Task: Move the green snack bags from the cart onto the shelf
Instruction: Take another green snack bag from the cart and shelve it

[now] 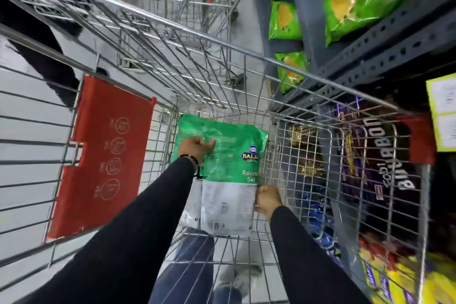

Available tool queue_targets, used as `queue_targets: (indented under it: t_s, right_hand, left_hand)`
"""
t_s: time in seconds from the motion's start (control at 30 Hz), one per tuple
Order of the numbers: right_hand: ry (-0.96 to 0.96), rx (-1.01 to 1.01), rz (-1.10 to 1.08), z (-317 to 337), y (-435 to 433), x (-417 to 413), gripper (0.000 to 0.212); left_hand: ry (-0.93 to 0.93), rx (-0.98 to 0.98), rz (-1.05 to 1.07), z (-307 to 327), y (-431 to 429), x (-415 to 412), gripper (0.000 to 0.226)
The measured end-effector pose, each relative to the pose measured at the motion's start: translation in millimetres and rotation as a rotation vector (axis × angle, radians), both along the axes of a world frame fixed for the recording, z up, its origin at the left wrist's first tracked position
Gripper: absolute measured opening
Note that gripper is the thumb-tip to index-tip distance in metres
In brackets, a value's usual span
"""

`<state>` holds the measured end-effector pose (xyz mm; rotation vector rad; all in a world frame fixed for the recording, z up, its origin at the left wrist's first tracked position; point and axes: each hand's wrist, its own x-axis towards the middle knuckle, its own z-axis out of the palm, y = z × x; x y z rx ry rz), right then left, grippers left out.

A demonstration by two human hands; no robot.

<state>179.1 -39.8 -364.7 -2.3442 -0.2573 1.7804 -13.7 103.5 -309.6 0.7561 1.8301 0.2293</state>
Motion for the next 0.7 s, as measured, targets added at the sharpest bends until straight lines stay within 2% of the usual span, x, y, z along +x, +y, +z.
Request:
queue_targets:
  t_s: [0.03, 0.1, 0.27, 0.37, 0.43, 0.47, 0.6, 0.7]
  right_hand:
    - [0.023, 0.000, -0.064, -0.9, 0.2, -0.3, 0.038]
    - [0.107, 0.025, -0.147, 41.5, 10.7, -2.9, 0.037]
    - [0.222, 0.166, -0.189, 121.7, 24.3, 21.6, 0.034]
    - [0.251, 0.325, -0.191, 173.4, 21.7, 31.3, 0.027]
    - [0.259, 0.473, -0.273, 210.0, 8.4, 34.4, 0.029]
    - [0.232, 0.548, -0.316, 223.0, 0.6, 36.0, 0.032]
    - [0.054, 0.917, -0.229, 296.7, -71.9, 55.9, 0.035]
    - [-0.017, 1.078, -0.248, 349.5, -158.9, 82.6, 0.033]
  left_hand:
    - [0.001, 0.019, 0.004, 2.1, -1.3, -1.2, 0.040]
    - [-0.009, 0.077, -0.016, 15.7, -1.6, -3.7, 0.041]
    - [-0.235, 0.230, -0.036, 90.3, 2.9, -8.6, 0.040]
    - [-0.329, 0.457, -0.072, 159.1, -5.7, -3.9, 0.041]
    - [-0.330, 0.626, -0.130, 208.6, -16.9, -0.9, 0.040]
    - [-0.337, 0.695, -0.159, 233.6, -23.9, 1.4, 0.038]
    - [-0.481, 0.888, -0.266, 333.0, -81.8, 31.6, 0.021]
    - [-0.649, 1.000, -0.401, 384.9, -141.0, 72.9, 0.034]
